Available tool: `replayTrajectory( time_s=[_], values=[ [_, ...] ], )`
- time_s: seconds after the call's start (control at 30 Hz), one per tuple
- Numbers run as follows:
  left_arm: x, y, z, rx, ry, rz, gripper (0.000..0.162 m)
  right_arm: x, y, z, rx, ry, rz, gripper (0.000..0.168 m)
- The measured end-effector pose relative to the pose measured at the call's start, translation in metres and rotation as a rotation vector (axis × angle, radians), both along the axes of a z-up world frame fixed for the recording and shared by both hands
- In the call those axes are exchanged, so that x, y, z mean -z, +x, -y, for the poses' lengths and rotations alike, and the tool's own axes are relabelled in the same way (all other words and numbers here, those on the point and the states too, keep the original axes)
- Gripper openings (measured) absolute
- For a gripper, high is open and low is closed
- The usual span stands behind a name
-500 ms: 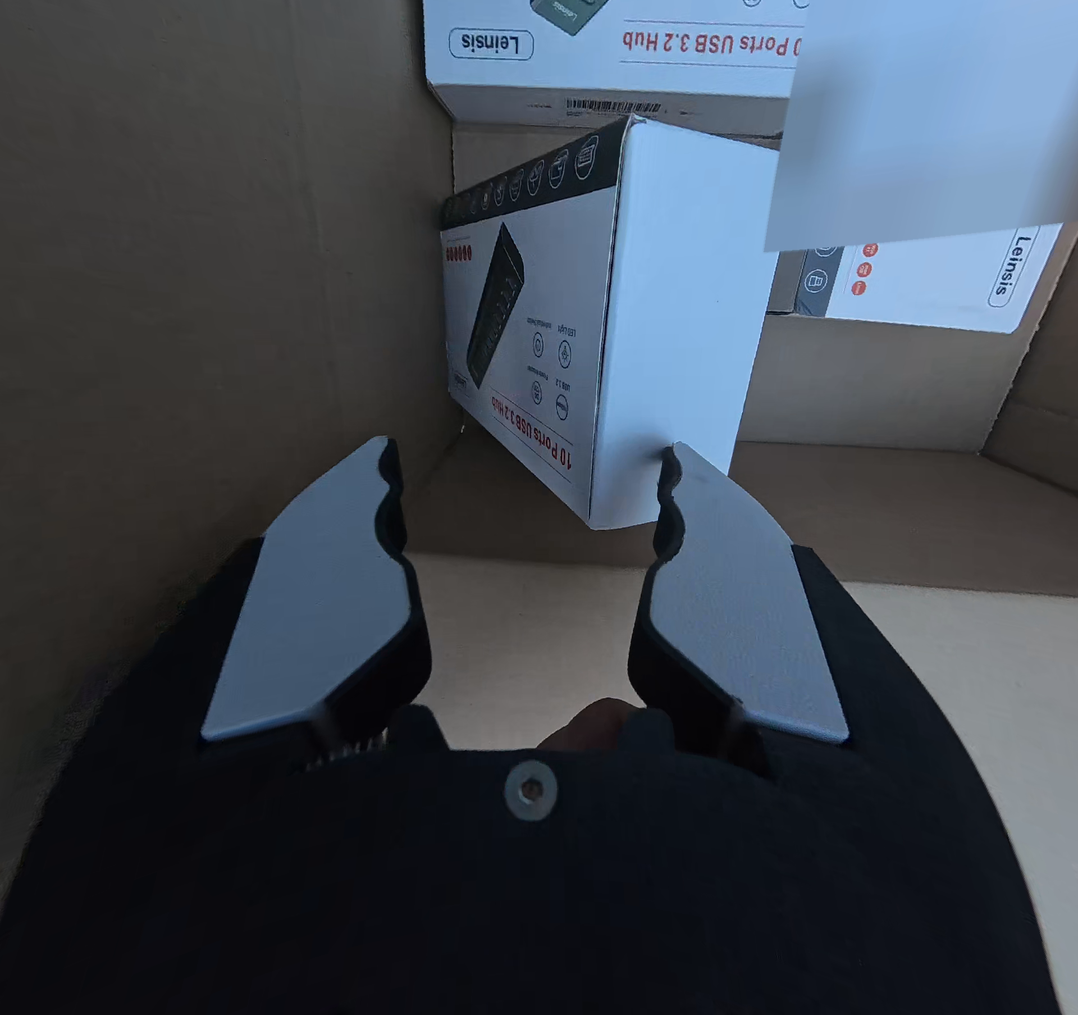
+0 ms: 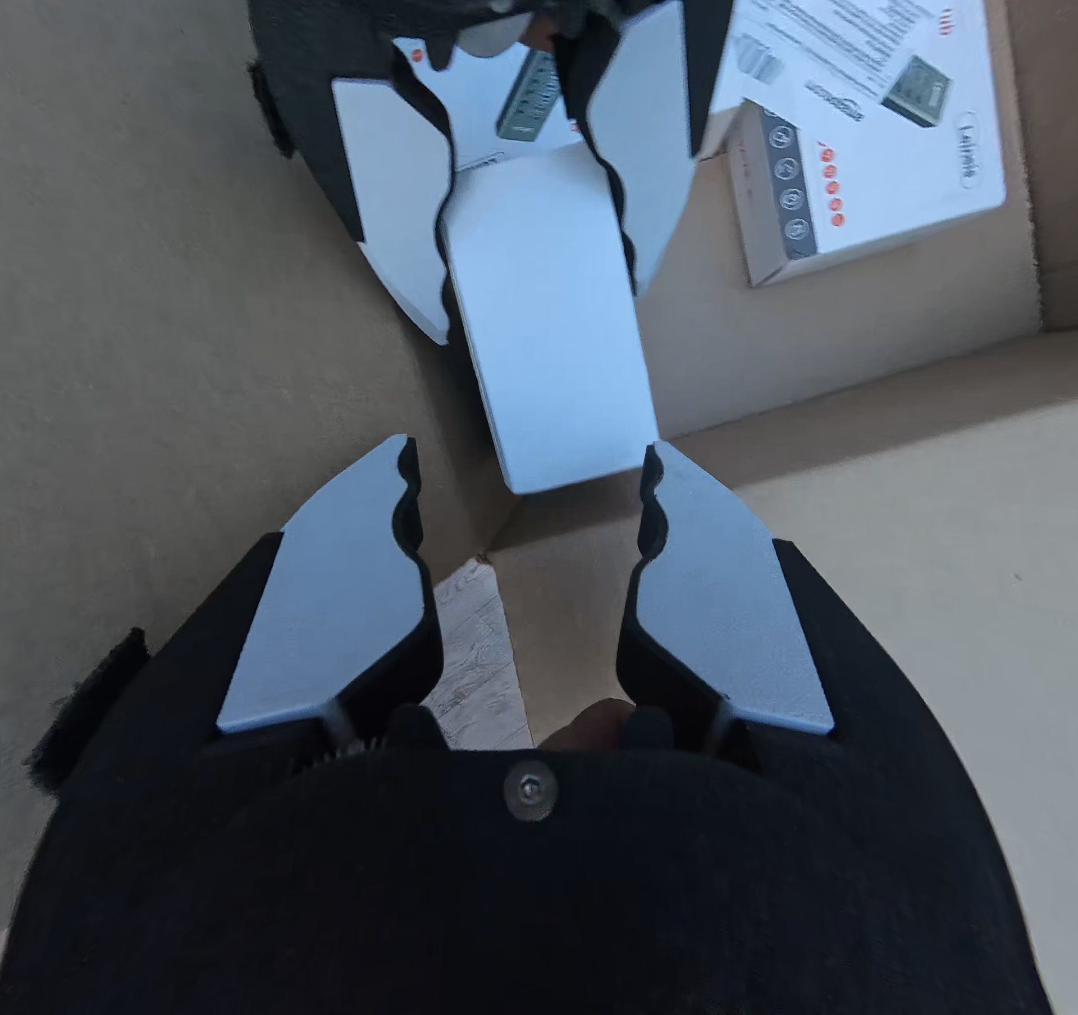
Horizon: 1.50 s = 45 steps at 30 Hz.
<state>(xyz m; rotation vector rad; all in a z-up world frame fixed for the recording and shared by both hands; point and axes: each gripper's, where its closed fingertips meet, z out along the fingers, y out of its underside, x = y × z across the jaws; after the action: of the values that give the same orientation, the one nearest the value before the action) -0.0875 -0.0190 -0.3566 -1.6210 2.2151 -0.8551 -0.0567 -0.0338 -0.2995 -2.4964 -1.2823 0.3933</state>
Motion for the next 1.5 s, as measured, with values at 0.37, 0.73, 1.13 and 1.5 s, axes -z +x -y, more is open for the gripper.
replayTrajectory(
  time_s=[0.37,0.73,1.13,1.5],
  values=[
    [-0.210,-0.072,-0.095,-0.370,0.214,0.235,0.078,-0.075,0.041,-0.121,0.105,0.231,-0.155,0.079],
    [-0.405,-0.433,-0.111,-1.452,0.645,0.210,0.077,-0.011,-0.126,-0.162,-0.445,0.070,-0.084,0.077],
    [-0.168,-0.581,-0.158,-2.017,0.365,0.194,0.077,-0.004,-0.140,-0.155,-0.441,0.010,-0.088,0.076],
    [-0.119,-0.623,-0.190,-2.226,0.579,0.086,0.081,0.022,-0.073,-0.133,-0.244,-0.095,-0.027,0.077]
  ],
)
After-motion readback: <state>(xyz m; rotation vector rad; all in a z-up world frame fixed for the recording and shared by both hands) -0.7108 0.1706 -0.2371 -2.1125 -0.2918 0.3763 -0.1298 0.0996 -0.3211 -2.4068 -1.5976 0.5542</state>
